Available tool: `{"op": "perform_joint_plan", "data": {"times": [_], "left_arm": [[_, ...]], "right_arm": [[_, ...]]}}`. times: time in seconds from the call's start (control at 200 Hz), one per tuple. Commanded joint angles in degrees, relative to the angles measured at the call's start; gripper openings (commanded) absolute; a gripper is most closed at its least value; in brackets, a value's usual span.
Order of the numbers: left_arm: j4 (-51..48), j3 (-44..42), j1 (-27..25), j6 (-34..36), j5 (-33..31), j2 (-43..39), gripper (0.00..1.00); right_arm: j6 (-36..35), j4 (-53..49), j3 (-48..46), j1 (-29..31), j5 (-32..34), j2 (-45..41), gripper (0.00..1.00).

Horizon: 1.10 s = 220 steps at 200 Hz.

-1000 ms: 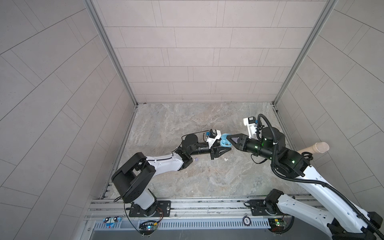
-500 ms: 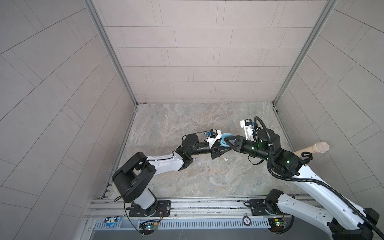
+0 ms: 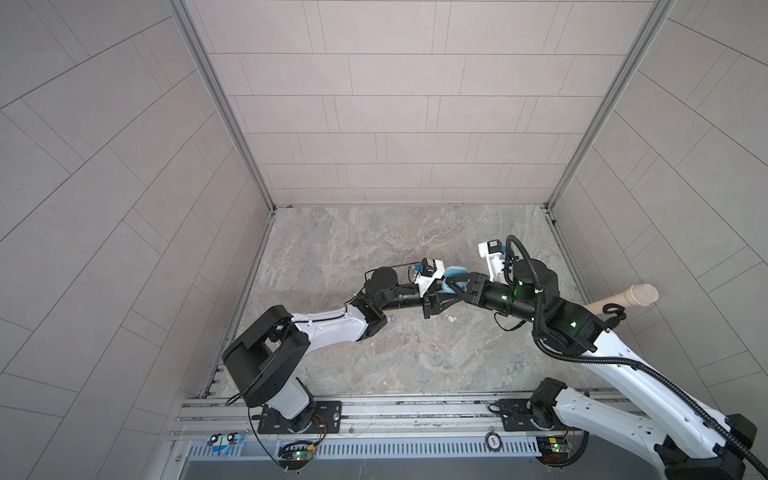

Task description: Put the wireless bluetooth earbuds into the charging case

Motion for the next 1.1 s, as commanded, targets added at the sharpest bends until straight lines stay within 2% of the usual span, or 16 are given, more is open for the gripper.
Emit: {"op": "perform_joint_plan", "data": {"times": [0.0, 0.461, 0.721, 0.971, 1.096], "left_arm": [[2.06, 1.31, -0.39, 1.11, -0.24, -2.55, 0.0], [1.86, 0.45, -0.39, 1.76, -1.21, -3.36, 0.0], [1.66, -0.64, -0.39, 1.95, -1.31, -3.3, 0.0], [-0.9, -1.62, -0.39, 3.31, -0.54, -4.13, 0.0], [-3.02, -1.88, -0.39, 4.14, 0.44, -5.07, 0.0]], "right_arm": [[0.64, -1.22, -0.32, 0.34, 0.04, -0.54, 0.31], [-2.18, -7.29, 3.47, 0.28, 2.36, -1.5, 0.51], [-6.07, -16.43, 9.78, 0.21, 4.71, -1.94, 0.57], [-10.11, -23.4, 15.72, -0.79, 5.07, 0.1, 0.58], [-13.49, -27.38, 20.44, -3.17, 4.42, 2.37, 0.57]]}}
